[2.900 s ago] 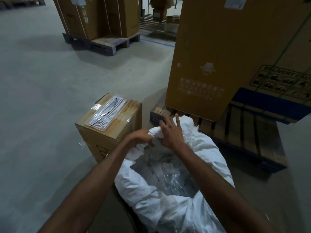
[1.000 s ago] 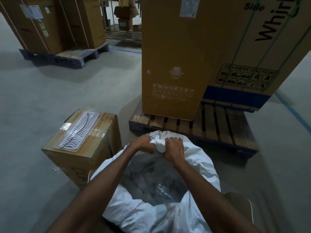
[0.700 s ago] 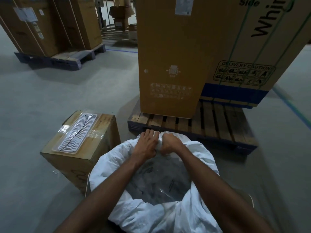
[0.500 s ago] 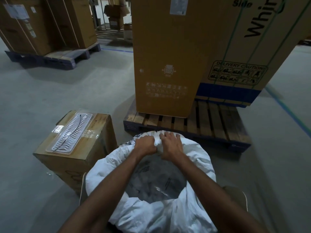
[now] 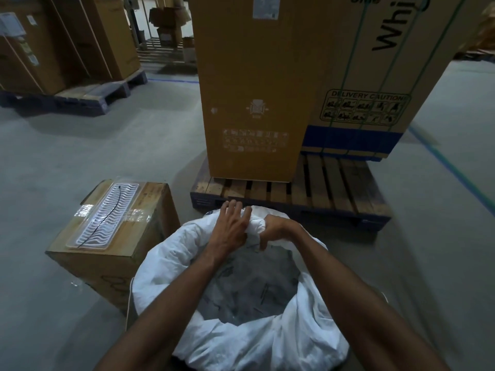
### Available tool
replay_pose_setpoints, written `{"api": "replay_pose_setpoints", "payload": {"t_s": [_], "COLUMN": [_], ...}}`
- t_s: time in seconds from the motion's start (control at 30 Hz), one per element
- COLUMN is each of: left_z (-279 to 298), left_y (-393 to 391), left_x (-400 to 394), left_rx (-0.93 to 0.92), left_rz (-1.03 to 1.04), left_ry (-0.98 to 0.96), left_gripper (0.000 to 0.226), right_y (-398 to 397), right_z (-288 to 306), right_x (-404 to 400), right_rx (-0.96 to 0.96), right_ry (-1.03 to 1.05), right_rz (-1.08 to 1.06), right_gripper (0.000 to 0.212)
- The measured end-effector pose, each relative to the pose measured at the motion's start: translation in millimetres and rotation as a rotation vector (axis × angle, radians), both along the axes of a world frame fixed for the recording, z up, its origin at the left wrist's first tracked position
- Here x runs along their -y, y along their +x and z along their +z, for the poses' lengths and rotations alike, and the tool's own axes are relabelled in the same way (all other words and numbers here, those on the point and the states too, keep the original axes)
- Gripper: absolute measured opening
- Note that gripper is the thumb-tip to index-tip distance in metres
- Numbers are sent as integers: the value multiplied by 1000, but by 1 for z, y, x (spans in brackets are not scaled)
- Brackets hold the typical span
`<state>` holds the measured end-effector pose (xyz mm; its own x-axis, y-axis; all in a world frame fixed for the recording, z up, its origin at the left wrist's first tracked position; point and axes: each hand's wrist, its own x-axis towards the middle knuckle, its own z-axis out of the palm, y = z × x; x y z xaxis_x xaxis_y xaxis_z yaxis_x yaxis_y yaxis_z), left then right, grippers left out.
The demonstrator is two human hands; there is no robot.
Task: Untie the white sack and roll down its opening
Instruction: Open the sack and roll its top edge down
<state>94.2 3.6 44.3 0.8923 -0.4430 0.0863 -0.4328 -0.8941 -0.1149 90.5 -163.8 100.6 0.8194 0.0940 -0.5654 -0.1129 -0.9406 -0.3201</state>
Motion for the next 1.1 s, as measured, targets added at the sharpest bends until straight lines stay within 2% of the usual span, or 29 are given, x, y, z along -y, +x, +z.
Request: {"api": "replay_pose_setpoints", "payload": {"t_s": [0.07,0.13,0.23,0.3,0.37,0.43,0.53,0.57,0.67,0.73,0.8,0.83,0.93,0.97,1.03,1.1], "left_z": [4,11,15,20,26,27,17,12,-4,-6,0,3,11,13,15,17], "left_y": [1,1,5,11,13,9,-4,-8,-9,-7,-6,-5,3,8,17,19], "left_x": [6,14,19,19,19,21,28,30,33,36,40,42,43,42,42,45], "left_rx": [-39,-171,-443,-572,-621,-526,-263,-173,-50,-90,-173,-226,-426,-484,-548,-507], "left_rz": [-13,56,206,230,192,146,33,-40,-189,-129,-25,8,78,98,115,92], "left_ry": [-25,-57,-67,-44,3,57,129,123,-10,-110,-93,-56,-6,-7,-11,-19], "left_gripper": [51,34,49,59,58,61,97,100,78,58,45,42,49,51,56,69], "right_y": [-4,-16,-42,-57,-62,-61,-47,-41,-26,-26,-35,-42,-59,-63,-65,-62], "right_z": [-3,-12,-35,-43,-48,-47,-31,-24,-7,-11,-22,-30,-49,-51,-52,-49], "right_x": [3,3,3,4,5,4,7,9,11,11,13,15,24,27,36,43], "right_rx": [12,169,506,621,614,538,370,292,117,112,235,309,456,464,434,429], "right_ry": [-17,-71,-250,-306,-237,-175,-72,-59,-62,-77,-79,-104,-309,-347,-302,-214], "right_rz": [-3,-13,32,29,-10,-56,-148,-150,-60,-61,-86,-86,-71,-107,-187,-205], "right_gripper": [74,74,88,77,49,32,41,48,73,77,69,69,85,82,52,30]}}
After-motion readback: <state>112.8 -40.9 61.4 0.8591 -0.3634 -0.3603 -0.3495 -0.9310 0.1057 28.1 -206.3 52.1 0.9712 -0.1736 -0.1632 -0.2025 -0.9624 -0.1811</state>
